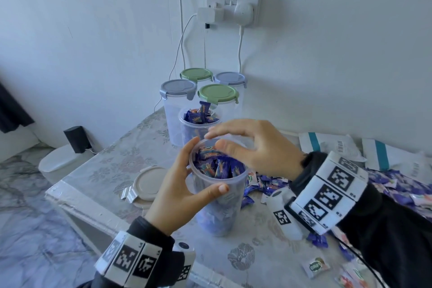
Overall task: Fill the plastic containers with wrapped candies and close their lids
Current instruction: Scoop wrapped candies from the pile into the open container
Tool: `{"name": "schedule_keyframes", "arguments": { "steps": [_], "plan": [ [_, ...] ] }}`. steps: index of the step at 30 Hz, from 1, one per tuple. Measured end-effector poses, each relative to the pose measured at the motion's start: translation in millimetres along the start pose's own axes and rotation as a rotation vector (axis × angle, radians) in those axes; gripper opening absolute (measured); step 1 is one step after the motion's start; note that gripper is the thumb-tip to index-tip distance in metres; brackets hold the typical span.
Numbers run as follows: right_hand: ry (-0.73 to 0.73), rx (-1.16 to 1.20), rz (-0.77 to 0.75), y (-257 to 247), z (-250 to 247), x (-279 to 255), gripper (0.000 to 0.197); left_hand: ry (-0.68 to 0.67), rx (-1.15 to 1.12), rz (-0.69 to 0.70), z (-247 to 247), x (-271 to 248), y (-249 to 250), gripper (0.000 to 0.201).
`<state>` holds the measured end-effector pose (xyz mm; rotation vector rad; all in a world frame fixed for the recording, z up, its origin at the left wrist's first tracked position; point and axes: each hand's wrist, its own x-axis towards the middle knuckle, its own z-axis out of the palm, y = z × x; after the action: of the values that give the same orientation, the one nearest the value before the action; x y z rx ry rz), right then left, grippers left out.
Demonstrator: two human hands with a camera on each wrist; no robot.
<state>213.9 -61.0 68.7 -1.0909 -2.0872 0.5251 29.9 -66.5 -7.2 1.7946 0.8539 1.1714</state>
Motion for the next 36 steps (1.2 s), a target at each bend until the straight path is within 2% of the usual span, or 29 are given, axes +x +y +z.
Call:
{"name": "schedule_keyframes", "arguments": {
  "steps": [3,8,10,16,20,22,26,29,36],
  "plan": [
    [0.205,-0.057,-0.062,5.0,-6.7,-16.5,0.033,0.018,0.002,-0.033,0.1,-0.4,-1.2,0.096],
    [0.165,-0.092,-0.039,13.7,-3.4,-46.3,0.046,-0.006,0.019,-0.067,2.8,-0.7,-2.7,0.102],
    [0.171,-0.058,-0.026,16.1,-1.1,-50.3,0.053,0.022,0.027,-0.071,4.4,-1.5,-3.9,0.099],
    [0.278,0.219,0.024,28.2,7.8,-44.7,0.047,0.129,0.002,-0.062,1.4,-7.0,-1.6,0.087],
    [0.304,0.276,0.136,37.8,21.1,-26.0,0.034,0.211,-0.051,-0.064,-21.9,-7.1,2.4,0.092],
    [0.302,0.27,0.208,44.0,28.3,-14.7,0.034,0.245,-0.064,-0.046,-39.5,-3.2,6.9,0.091],
    [0.271,0.271,0.32,49.7,48.3,7.4,0.051,0.301,-0.046,-0.015,-79.7,14.3,13.6,0.091],
    [0.27,0.254,0.326,52.6,63.9,23.4,0.061,0.31,0.005,-0.002,-109.0,35.7,8.5,0.092],
    [0.416,0.304,0.371,60.6,104.3,37.8,0.087,0.228,0.022,-0.015,-150.5,90.5,-33.9,0.087]
  ]
}}
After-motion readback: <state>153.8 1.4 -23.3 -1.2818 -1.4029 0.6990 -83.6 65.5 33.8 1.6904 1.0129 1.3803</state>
